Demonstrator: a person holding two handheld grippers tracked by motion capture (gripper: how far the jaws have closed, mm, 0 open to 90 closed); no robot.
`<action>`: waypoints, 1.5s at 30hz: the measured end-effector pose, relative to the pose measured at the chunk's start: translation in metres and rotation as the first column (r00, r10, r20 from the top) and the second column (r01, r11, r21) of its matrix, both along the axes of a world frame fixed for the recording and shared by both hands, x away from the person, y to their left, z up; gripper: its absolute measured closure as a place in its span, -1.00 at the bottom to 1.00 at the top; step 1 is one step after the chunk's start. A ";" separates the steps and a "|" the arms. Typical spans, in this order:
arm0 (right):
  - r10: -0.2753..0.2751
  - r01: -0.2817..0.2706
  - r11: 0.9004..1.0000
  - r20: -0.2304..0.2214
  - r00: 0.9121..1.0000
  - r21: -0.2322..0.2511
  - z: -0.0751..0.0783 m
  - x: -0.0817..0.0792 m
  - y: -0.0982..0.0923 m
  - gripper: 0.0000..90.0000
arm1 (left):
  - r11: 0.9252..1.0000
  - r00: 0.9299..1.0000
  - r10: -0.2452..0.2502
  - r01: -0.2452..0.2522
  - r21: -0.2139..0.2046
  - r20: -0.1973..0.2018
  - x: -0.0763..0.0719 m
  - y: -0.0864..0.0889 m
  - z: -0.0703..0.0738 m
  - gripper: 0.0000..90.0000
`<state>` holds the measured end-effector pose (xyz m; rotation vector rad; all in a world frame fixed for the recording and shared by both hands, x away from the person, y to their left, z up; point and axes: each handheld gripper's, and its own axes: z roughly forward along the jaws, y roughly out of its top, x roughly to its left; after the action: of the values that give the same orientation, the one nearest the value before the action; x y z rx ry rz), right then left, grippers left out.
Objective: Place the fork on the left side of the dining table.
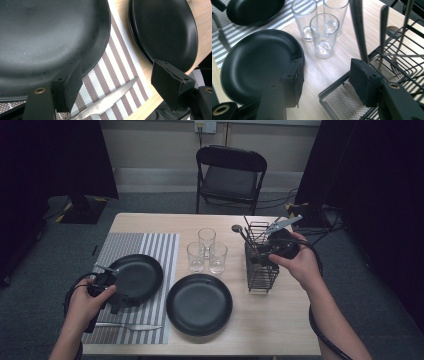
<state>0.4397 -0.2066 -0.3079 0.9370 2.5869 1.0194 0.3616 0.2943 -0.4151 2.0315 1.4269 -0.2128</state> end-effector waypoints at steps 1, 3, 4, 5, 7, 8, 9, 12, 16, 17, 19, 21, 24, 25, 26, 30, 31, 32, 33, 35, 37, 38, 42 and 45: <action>-0.006 0.006 1.000 0.001 1.000 -0.005 0.000 0.001 0.000 0.02 | 1.000 1.000 -0.007 0.007 0.003 -0.006 0.000 0.000 0.000 -0.45; -0.007 0.007 1.000 0.009 1.000 -0.011 0.001 0.003 -0.001 0.04 | 1.000 1.000 -0.006 0.006 -0.004 -0.004 0.001 -0.001 -0.001 -0.45; -0.014 0.014 1.000 0.008 1.000 -0.016 0.001 0.004 -0.001 0.04 | 1.000 1.000 -0.004 0.004 -0.006 -0.008 0.001 -0.001 -0.001 -0.45; -0.021 0.021 1.000 0.006 1.000 -0.017 0.002 0.005 -0.001 0.04 | 1.000 1.000 -0.004 0.004 -0.002 -0.006 0.001 -0.001 -0.002 -0.45; -0.021 0.021 1.000 0.013 1.000 -0.016 0.002 0.008 0.000 0.05 | 1.000 1.000 -0.003 0.003 -0.002 -0.006 0.001 -0.001 -0.002 -0.45; -0.024 0.024 1.000 0.011 1.000 -0.019 0.003 0.009 0.001 0.05 | 1.000 1.000 -0.003 0.003 -0.005 -0.009 0.001 -0.001 -0.002 -0.44; -0.025 0.025 0.999 0.013 1.000 -0.021 0.003 0.011 0.001 0.06 | 1.000 1.000 -0.011 0.011 0.003 -0.003 0.002 0.000 -0.002 -0.44; -0.040 0.040 0.999 0.016 0.999 -0.028 0.002 0.015 0.000 0.07 | 1.000 1.000 -0.007 0.007 -0.003 -0.003 0.001 -0.001 0.000 -0.44; -0.060 0.060 0.998 0.020 0.998 -0.027 0.002 0.020 -0.002 0.08 | 1.000 1.000 -0.013 0.013 -0.001 0.000 0.001 -0.002 0.001 -0.44; -0.063 0.064 0.998 0.020 0.998 -0.025 0.002 0.021 -0.002 0.08 | 1.000 1.000 -0.016 0.016 -0.001 0.000 0.001 -0.001 0.001 -0.44; -0.070 0.071 0.997 0.027 0.997 -0.034 0.001 0.024 -0.002 0.09 | 1.000 1.000 -0.016 0.016 0.001 -0.001 0.001 -0.001 0.001 -0.44; -0.072 0.073 0.997 0.020 0.997 -0.035 0.000 0.026 -0.001 0.09 | 1.000 1.000 -0.013 0.013 0.000 -0.003 0.002 -0.001 0.000 -0.44; -0.076 0.077 0.996 0.019 0.997 -0.037 0.000 0.028 0.000 0.10 | 1.000 1.000 -0.010 0.010 0.000 -0.001 0.002 -0.001 0.001 -0.44; -0.079 0.080 0.996 0.021 0.997 -0.041 0.000 0.029 0.001 0.10 | 1.000 1.000 -0.004 0.004 -0.006 -0.001 0.002 -0.001 0.001 -0.44; -0.077 0.078 0.996 0.022 0.997 -0.043 0.001 0.030 0.001 0.10 | 1.000 1.000 -0.003 0.003 -0.006 -0.001 0.002 -0.001 0.001 -0.44; -0.078 0.079 0.996 0.028 0.997 -0.045 0.002 0.033 0.000 0.10 | 1.000 1.000 -0.015 0.015 -0.001 -0.004 0.003 0.000 -0.001 -0.44; -0.079 0.081 0.996 0.030 0.996 -0.045 0.002 0.035 -0.002 0.11 | 1.000 1.000 -0.018 0.018 -0.001 -0.004 0.003 0.000 -0.001 -0.44; -0.081 0.082 0.995 0.030 0.996 -0.050 0.002 0.036 -0.003 0.12 | 1.000 1.000 -0.014 0.014 -0.001 -0.004 0.003 -0.001 -0.001 -0.44; -0.090 0.091 0.995 0.028 0.996 -0.049 0.002 0.037 -0.004 0.13 | 1.000 1.000 -0.017 0.017 -0.001 -0.005 0.003 -0.001 -0.001 -0.45; -0.099 0.100 0.994 0.023 0.995 -0.048 0.000 0.040 -0.006 0.15 | 1.000 1.000 -0.013 0.013 -0.002 -0.005 0.004 -0.001 -0.001 -0.44; -0.104 0.105 0.993 0.025 0.994 -0.053 -0.001 0.040 -0.006 0.16 | 1.000 1.000 -0.018 0.018 0.001 -0.004 0.004 -0.002 -0.001 -0.44; -0.105 0.106 0.993 0.021 0.994 -0.059 -0.003 0.043 -0.007 0.17 | 1.000 1.000 -0.009 0.009 0.000 -0.005 0.003 -0.003 -0.001 -0.44; -0.111 0.112 0.992 0.025 0.994 -0.062 -0.005 0.047 -0.005 0.23 | 1.000 0.999 -0.030 0.030 0.000 -0.013 0.004 -0.007 -0.003 -0.44; -0.111 0.112 0.992 0.027 0.994 -0.066 -0.005 0.051 -0.003 0.25 | 1.000 0.999 -0.029 0.029 0.003 -0.015 0.005 -0.007 -0.003 -0.44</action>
<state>0.4904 -0.2097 -0.3133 1.0334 2.5020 0.9033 0.3666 0.2870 -0.4181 2.0580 1.4082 -0.2388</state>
